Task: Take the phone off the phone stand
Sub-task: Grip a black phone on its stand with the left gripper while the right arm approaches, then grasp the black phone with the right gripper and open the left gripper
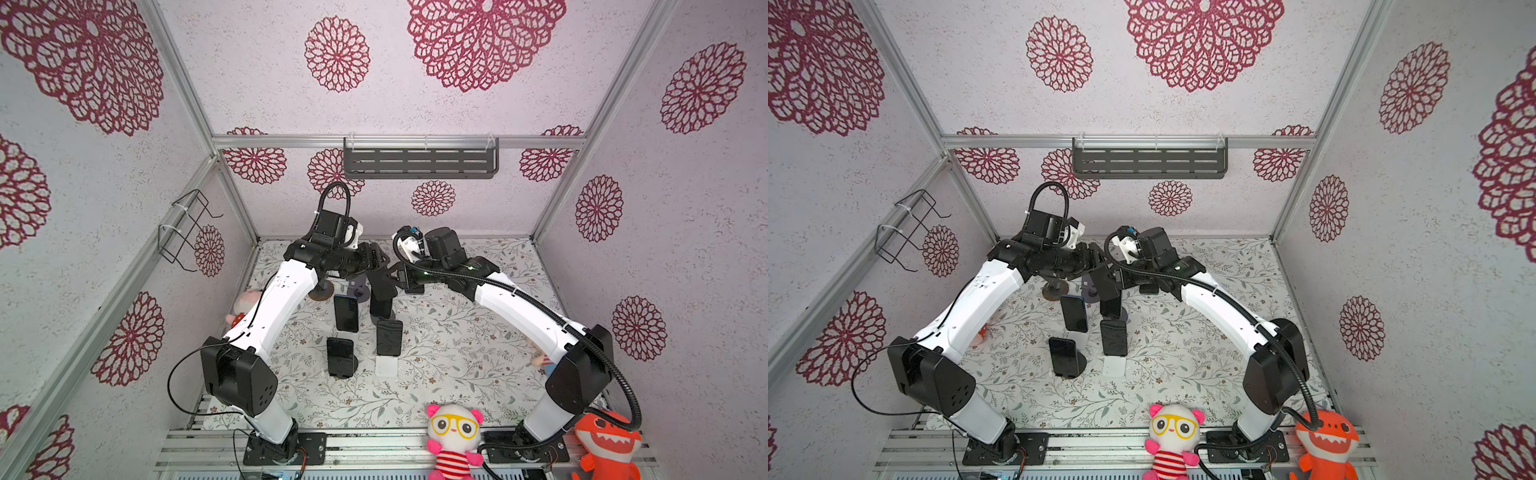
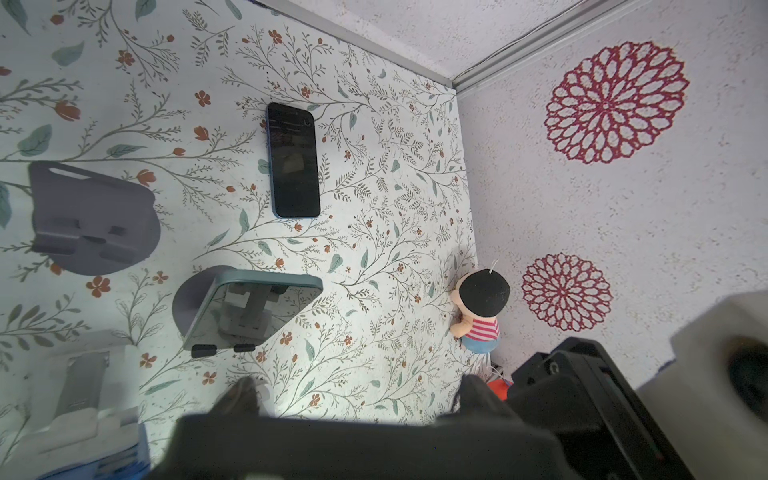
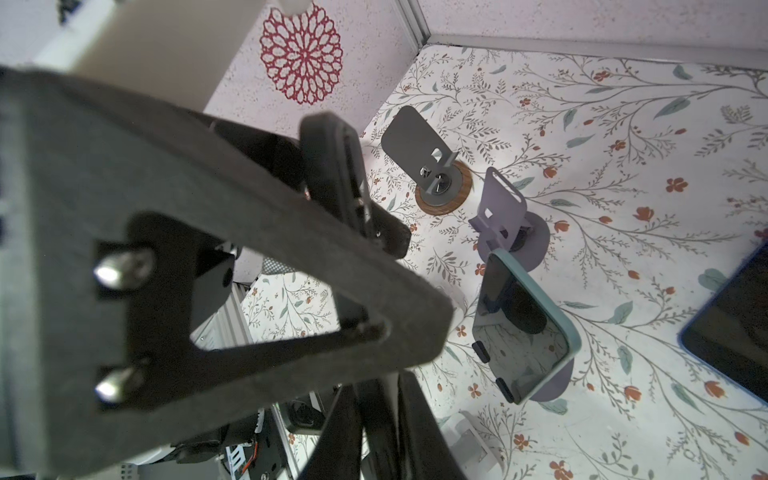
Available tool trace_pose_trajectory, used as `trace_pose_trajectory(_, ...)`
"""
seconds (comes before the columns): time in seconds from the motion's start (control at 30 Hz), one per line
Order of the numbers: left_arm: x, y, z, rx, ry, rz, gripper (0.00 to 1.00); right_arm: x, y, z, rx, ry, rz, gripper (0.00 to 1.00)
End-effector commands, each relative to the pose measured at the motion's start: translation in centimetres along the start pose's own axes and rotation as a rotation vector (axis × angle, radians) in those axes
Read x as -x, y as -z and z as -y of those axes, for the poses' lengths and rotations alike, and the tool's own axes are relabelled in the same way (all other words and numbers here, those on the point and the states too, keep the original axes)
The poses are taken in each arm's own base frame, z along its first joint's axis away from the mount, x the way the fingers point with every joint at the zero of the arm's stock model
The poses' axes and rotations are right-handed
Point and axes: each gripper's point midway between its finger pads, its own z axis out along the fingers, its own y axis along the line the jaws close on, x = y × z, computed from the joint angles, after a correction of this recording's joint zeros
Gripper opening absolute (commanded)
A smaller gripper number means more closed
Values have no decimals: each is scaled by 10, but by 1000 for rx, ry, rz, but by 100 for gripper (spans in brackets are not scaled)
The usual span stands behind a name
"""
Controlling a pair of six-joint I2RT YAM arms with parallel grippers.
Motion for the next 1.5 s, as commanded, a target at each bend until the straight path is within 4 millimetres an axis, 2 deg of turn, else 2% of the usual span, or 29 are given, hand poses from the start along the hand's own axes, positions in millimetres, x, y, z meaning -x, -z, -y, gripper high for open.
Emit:
trace_pose_trajectory(0.0, 16, 19, 27, -88, -27, 68, 25, 6, -2, -1, 6, 0, 26, 14)
trace_pose_trajectory(0.13, 15, 20, 28, -91, -28, 71, 32, 5, -3, 3, -13, 3, 34, 0)
trace_pose_trajectory(0.6, 13, 19, 30, -127, -18, 78, 74, 17, 7, 1, -18, 18, 122, 0)
trace_pose_trajectory(0.93, 12, 19, 30, -131, -25, 81, 94, 20, 10, -2, 1, 3, 146, 0)
trace_pose_trajectory(1.13, 12, 25, 30, -121, -33, 96, 99, 26, 19, -1, -5, -5, 181, 0)
trace_pose_trajectory(1.47, 12, 41, 31, -107, -57, 141, 98, 47, 44, 0, -3, -22, 264, 0)
